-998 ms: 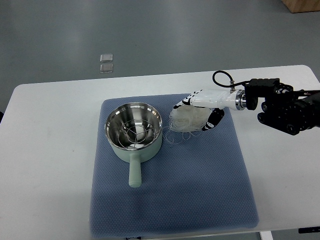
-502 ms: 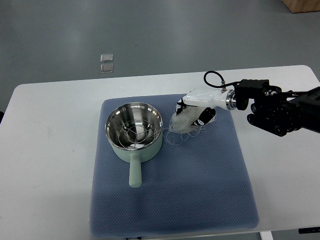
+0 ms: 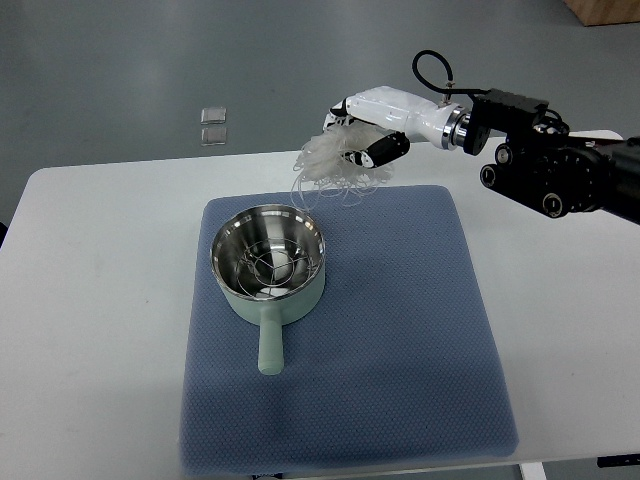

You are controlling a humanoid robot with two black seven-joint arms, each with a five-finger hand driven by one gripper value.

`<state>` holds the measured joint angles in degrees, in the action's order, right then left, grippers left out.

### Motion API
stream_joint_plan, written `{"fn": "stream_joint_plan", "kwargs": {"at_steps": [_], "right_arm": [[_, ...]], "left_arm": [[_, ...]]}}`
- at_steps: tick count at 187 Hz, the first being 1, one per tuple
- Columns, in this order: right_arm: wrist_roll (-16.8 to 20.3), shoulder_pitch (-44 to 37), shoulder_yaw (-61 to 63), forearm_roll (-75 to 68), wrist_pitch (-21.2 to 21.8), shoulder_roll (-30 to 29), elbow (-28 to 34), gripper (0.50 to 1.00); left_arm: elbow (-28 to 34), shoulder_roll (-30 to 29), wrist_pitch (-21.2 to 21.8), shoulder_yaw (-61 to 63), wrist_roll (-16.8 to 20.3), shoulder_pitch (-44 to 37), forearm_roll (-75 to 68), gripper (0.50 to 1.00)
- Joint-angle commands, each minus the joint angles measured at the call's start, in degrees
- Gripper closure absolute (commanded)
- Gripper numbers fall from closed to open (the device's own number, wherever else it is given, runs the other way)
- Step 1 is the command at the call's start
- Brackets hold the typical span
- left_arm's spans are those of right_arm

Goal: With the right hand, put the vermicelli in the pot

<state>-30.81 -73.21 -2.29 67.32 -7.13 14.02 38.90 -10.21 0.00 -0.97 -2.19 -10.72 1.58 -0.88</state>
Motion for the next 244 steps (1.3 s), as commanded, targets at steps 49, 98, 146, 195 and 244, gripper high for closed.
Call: {"fn": "stream_joint_plan", "kwargs": {"at_steps": [49,98,146,195,244], "right_arm": [[-1.62,-3.35,5.37,0.0,4.84,-0.66,11.99,1.0],[-2.06,0.43,2.47,0.88,4.58,-3.12,12.34,0.775],[-2.85,2.28,2.73,0.88,4.58,-1.89,12.26,0.595],[-1.98,6.23,10.64,-1.32,1.33,0.13,10.85,0.597],[4.61,21.26,30.32,-17.13,-3.06,-1.1,5.05,0.599]], "left_arm": [[0.02,0.0,0.0,-0.09,0.0,0.0,0.0,0.5],[0.02,0.0,0.0,-0.18,0.0,0.0,0.0,0.5],[0.02,0.0,0.0,-0.18,0.0,0.0,0.09,0.5],[0.02,0.0,0.0,-0.09,0.0,0.0,0.0,0.5],[0.02,0.0,0.0,-0.09,0.0,0.0,0.0,0.5]]}}
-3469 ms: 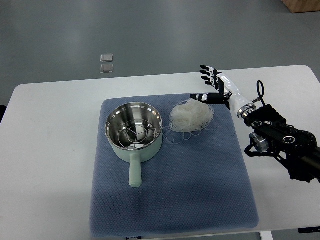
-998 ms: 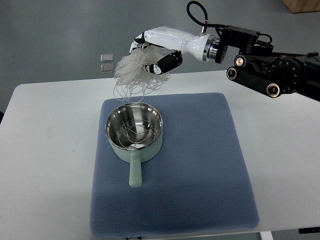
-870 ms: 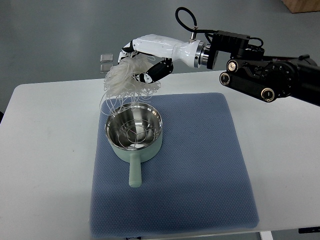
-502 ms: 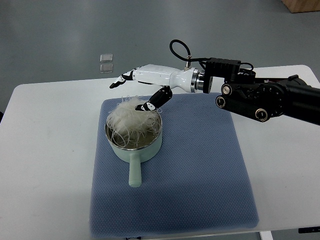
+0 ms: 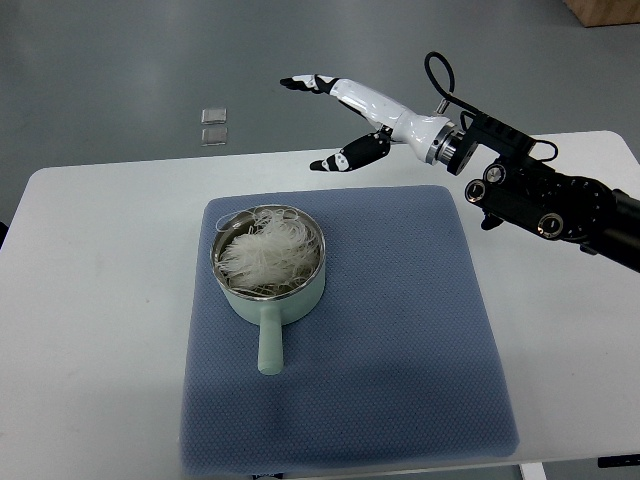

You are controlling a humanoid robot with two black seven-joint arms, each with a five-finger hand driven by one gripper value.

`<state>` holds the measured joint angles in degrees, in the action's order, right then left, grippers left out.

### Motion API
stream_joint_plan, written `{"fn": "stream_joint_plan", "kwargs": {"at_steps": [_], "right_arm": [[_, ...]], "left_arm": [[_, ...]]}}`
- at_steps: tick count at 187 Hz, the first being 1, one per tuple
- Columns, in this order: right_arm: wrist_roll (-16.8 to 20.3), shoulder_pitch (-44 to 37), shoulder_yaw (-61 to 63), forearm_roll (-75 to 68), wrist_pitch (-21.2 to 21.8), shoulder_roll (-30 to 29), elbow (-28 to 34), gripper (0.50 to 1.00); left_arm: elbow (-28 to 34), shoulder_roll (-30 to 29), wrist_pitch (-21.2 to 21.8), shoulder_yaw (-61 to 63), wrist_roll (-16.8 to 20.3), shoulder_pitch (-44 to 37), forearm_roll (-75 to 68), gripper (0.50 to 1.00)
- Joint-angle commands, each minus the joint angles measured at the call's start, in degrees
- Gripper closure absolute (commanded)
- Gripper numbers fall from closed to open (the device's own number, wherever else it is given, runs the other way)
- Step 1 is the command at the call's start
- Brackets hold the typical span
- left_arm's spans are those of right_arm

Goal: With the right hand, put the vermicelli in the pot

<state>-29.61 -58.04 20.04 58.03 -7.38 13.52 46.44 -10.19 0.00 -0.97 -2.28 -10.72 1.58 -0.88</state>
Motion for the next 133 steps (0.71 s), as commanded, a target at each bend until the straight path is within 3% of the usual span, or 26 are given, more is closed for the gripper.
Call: {"fn": "stream_joint_plan", "kwargs": {"at_steps": [1,31,62,67,133], "right_arm": [[3.42,6.1,7.99,-7.84,-2.81,-0.6,-2.5,0.599],[6.41,13.04,13.88,-22.16,-6.24,-1.74,-3.73,0.599],[6.41,16.29,13.97,-34.74,-5.45,-1.74,-3.73,0.593],[6.41,16.64,13.97,-36.49,-5.36,-1.74,-3.73,0.572],[5.71,18.58,14.06,-38.08,-5.71,-4.55,-3.73,0.57]], "left_arm": [[0.0,0.0,0.0,0.0,0.0,0.0,0.0,0.5],[0.0,0.0,0.0,0.0,0.0,0.0,0.0,0.5],[-0.09,0.0,0.0,0.09,0.0,0.0,0.0,0.5],[-0.18,0.0,0.0,0.09,0.0,0.0,0.0,0.5],[-0.53,0.0,-0.09,0.09,0.0,0.0,0.0,0.5]]}}
